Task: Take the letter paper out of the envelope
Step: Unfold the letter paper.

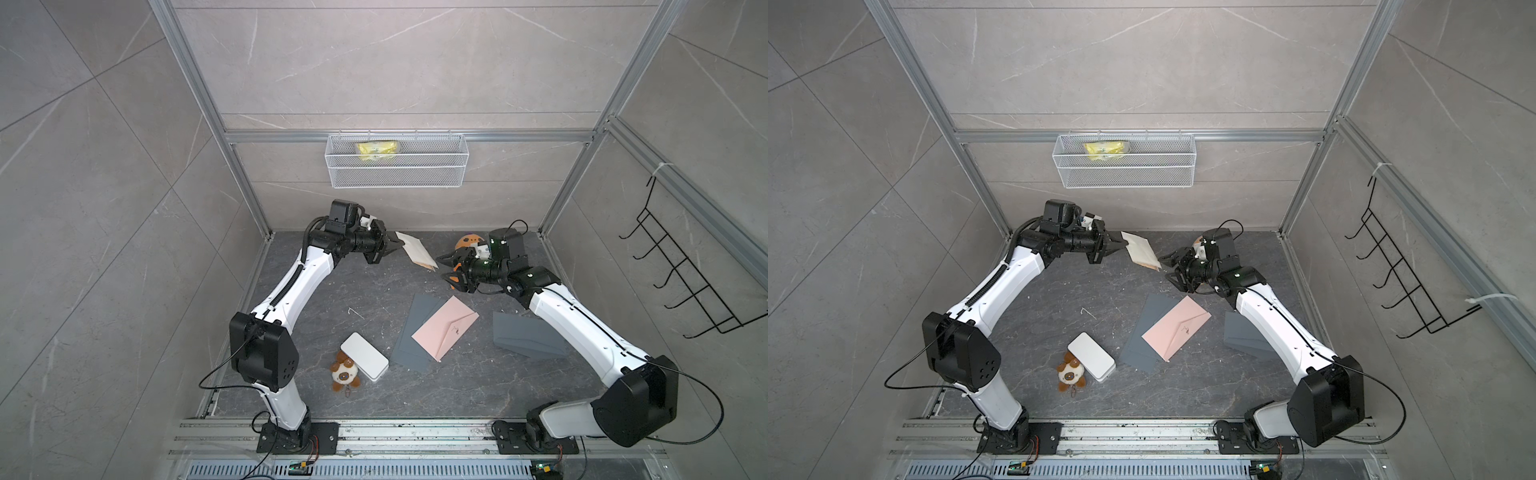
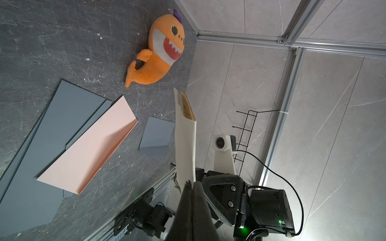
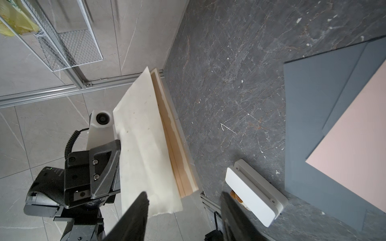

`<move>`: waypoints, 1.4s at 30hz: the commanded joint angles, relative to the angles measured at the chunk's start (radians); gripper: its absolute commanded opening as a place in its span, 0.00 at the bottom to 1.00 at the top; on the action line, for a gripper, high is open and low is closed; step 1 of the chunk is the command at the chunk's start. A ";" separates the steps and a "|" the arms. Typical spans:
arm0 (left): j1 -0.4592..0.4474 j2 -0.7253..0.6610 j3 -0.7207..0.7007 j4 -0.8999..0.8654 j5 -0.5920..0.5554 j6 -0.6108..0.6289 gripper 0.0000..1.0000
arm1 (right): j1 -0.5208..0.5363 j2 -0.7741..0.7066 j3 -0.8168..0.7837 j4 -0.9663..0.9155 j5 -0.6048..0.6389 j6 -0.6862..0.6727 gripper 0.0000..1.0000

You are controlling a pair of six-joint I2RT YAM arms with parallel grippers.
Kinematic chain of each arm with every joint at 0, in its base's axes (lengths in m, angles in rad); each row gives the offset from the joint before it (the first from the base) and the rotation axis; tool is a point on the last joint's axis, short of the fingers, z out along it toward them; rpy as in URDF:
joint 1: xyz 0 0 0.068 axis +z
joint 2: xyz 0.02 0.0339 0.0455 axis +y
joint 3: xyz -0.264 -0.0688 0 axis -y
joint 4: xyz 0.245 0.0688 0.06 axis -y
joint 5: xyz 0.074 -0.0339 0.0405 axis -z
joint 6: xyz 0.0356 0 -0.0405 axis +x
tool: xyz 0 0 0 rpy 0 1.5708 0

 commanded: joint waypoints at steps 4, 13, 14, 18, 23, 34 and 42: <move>-0.010 -0.008 0.047 0.000 0.023 0.009 0.00 | 0.003 0.006 0.013 0.060 0.013 0.011 0.52; -0.020 -0.002 0.048 0.001 0.020 0.007 0.00 | 0.002 0.013 -0.036 0.205 -0.019 0.126 0.47; -0.022 -0.002 0.048 0.001 0.021 0.006 0.00 | 0.003 0.010 -0.048 0.236 -0.020 0.145 0.46; -0.028 0.003 0.046 0.004 0.018 0.004 0.00 | 0.003 0.006 -0.087 0.328 -0.023 0.218 0.44; -0.033 0.008 0.048 0.010 0.016 0.001 0.00 | 0.003 -0.018 -0.107 0.352 -0.003 0.236 0.41; -0.045 0.011 0.027 0.039 0.002 -0.010 0.00 | 0.003 -0.052 -0.152 0.457 0.049 0.294 0.40; -0.062 0.008 0.013 0.110 -0.039 -0.046 0.00 | 0.028 -0.079 -0.220 0.548 0.127 0.376 0.42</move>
